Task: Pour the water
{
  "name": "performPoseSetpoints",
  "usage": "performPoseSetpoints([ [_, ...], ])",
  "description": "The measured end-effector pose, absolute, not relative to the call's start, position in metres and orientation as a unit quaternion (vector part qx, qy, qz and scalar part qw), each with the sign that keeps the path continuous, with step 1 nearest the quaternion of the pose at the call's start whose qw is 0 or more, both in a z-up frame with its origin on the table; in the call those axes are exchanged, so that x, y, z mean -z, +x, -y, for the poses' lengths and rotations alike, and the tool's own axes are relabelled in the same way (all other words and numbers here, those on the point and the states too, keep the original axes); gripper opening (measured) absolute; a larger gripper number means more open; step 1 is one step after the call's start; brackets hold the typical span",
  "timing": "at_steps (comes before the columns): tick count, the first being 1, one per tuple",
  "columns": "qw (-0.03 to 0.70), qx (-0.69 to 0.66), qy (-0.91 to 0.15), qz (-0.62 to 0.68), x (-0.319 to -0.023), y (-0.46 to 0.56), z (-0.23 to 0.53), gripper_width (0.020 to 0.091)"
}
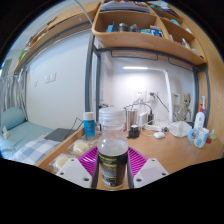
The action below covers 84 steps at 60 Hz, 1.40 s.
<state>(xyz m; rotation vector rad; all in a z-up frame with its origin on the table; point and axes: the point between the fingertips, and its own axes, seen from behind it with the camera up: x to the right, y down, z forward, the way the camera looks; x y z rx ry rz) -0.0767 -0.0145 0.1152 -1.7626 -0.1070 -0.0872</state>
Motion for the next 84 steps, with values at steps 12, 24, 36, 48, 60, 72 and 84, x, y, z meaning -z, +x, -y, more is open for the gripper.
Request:
performPoseSetpoints([
  [12, 0.638, 0.043, -0.768, 0.033, -0.117, -0.079, 0.007, 0.0272],
  [24, 0.634, 0.025, -0.772, 0.035, -0.114, -0.086, 0.0, 0.0262],
  [36, 0.613, -0.047, -0.788, -0.034, -0.138, -0.067, -0.014, 0.0263],
  [48, 0.558, -0.164, -0.79, -0.195, -0.161, 0.006, -0.049, 0.0265],
  [60, 0.487, -0.361, -0.681, -0.411, -0.21, 0.076, -0.079, 0.0266],
  [72, 0.42, -0.433, -0.601, -0.524, -0.224, 0.147, -0.09, 0.0266],
  [84, 0.335, -0.485, -0.525, -0.614, -0.223, 0.18, -0.094, 0.0275],
])
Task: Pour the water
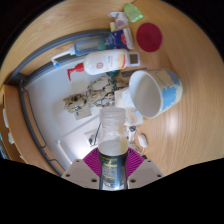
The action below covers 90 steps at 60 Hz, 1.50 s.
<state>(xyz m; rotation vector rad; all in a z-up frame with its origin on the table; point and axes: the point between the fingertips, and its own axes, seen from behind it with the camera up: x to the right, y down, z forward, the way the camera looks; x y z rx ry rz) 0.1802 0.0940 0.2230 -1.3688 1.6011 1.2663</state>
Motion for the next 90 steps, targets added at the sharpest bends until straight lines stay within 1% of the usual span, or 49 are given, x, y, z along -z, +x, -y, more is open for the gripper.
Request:
performPoseSetpoints([
  [6, 0.285, -0.504, -0.501, -0.643, -0.216, 0.182, -0.091, 0.0276],
  [12, 0.266, -0.512, -0.488, -0.656, -0.214, 0.187, -0.091, 0.0277],
  [17, 0.254, -0.52, -0.472, -0.665, -0.215, 0.19, -0.091, 0.0279],
  [24, 0.244, -0.514, -0.488, -0.662, -0.21, 0.188, -0.089, 0.0276],
  [30, 0.255, -0.506, -0.505, -0.652, -0.214, 0.19, -0.088, 0.0278],
  [33, 0.282, -0.491, -0.527, -0.633, -0.22, 0.194, -0.088, 0.0277],
  [38, 0.358, -0.445, -0.593, -0.568, -0.239, 0.205, -0.088, 0.0277],
  [42, 0.425, -0.384, -0.659, -0.488, -0.25, 0.217, -0.086, 0.0277],
  [45, 0.473, -0.323, -0.702, -0.423, -0.259, 0.232, -0.083, 0.0292],
  [49, 0.52, -0.234, -0.747, -0.342, -0.259, 0.257, -0.078, 0.0291],
  [55, 0.573, -0.096, -0.778, -0.24, -0.264, 0.307, -0.068, 0.029],
  [57, 0.59, -0.044, -0.779, -0.206, -0.267, 0.326, -0.066, 0.0307],
  [61, 0.615, 0.043, -0.77, -0.166, -0.272, 0.363, -0.062, 0.0308],
  [65, 0.623, 0.073, -0.764, -0.15, -0.268, 0.384, -0.06, 0.0315],
  [72, 0.611, 0.101, -0.774, -0.133, -0.233, 0.412, -0.062, 0.0315],
  [80, 0.598, 0.115, -0.787, -0.105, -0.203, 0.42, -0.068, 0.0314],
  [85, 0.594, 0.117, -0.79, -0.091, -0.191, 0.419, -0.071, 0.0315],
  [89, 0.595, 0.117, -0.791, -0.083, -0.181, 0.417, -0.073, 0.0324],
  [90, 0.592, 0.119, -0.793, -0.083, -0.178, 0.418, -0.073, 0.0337],
])
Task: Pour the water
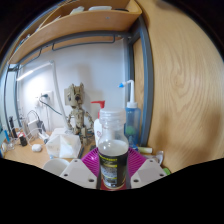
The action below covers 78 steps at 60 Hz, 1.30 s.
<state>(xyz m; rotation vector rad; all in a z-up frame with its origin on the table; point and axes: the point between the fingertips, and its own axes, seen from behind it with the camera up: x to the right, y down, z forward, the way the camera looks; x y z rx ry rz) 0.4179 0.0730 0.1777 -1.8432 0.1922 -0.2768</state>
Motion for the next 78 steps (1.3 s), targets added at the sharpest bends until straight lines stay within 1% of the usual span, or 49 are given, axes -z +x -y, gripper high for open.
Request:
performPoseSetpoints([
  [3, 0.58, 0.126, -0.801, -0.079, -0.166, 0.42, -0.07, 0.034],
  [4, 0.574, 0.13, -0.805, -0.076, -0.161, 0.421, -0.068, 0.0352],
  [6, 0.589, 0.13, -0.794, -0.07, -0.167, 0.418, -0.07, 0.0355],
  [8, 0.589, 0.126, -0.795, -0.072, -0.164, 0.417, -0.067, 0.037],
  [15, 0.601, 0.12, -0.786, -0.077, -0.166, 0.417, -0.066, 0.0409],
  [21, 0.597, 0.109, -0.789, -0.097, -0.164, 0.418, -0.064, 0.0439],
  [23, 0.592, 0.106, -0.793, -0.103, -0.162, 0.418, -0.063, 0.0468],
  [24, 0.588, 0.104, -0.795, -0.106, -0.16, 0.418, -0.062, 0.0494],
  [26, 0.581, 0.098, -0.801, -0.107, -0.156, 0.414, -0.06, 0.0579],
  [28, 0.577, 0.092, -0.805, -0.106, -0.155, 0.41, -0.058, 0.0645],
  [30, 0.573, 0.087, -0.808, -0.104, -0.154, 0.407, -0.056, 0.068],
  [31, 0.572, 0.085, -0.81, -0.101, -0.153, 0.405, -0.054, 0.0687],
  [38, 0.545, 0.082, -0.829, -0.092, -0.148, 0.398, -0.03, 0.0685],
  [46, 0.509, 0.076, -0.852, -0.095, -0.151, 0.388, 0.011, 0.0679],
  [51, 0.489, 0.068, -0.865, -0.093, -0.16, 0.377, 0.035, 0.0679],
  [61, 0.461, 0.05, -0.884, -0.065, -0.189, 0.349, 0.071, 0.0681],
  [68, 0.462, 0.047, -0.884, -0.055, -0.206, 0.341, 0.086, 0.0678],
  [78, 0.463, 0.052, -0.883, -0.061, -0.217, 0.342, 0.092, 0.0678],
])
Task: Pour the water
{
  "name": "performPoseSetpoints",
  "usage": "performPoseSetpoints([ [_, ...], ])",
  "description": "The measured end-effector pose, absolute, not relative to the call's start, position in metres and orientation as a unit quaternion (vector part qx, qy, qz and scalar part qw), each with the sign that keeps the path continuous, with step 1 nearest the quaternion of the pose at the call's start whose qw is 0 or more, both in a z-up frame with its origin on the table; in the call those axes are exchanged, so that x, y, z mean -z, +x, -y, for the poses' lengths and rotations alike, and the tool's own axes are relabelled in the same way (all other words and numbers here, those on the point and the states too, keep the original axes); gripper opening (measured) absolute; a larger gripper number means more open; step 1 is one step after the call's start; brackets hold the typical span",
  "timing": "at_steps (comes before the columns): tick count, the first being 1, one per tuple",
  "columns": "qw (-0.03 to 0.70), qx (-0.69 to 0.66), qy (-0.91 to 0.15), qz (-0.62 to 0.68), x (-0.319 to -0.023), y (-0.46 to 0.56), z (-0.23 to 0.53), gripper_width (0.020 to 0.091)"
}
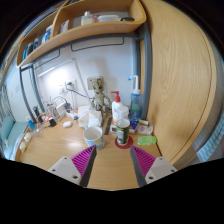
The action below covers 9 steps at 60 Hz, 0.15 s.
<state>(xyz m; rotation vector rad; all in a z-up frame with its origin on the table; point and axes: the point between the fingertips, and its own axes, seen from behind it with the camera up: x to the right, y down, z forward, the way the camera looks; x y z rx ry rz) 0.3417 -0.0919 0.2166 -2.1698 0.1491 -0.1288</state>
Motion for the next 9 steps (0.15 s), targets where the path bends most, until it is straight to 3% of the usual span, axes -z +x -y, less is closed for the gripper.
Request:
performPoseSetpoints([
  [9, 0.466, 0.054, -0.881, -0.057, -0.2231, 0.3431, 0.0874, 0.0678],
])
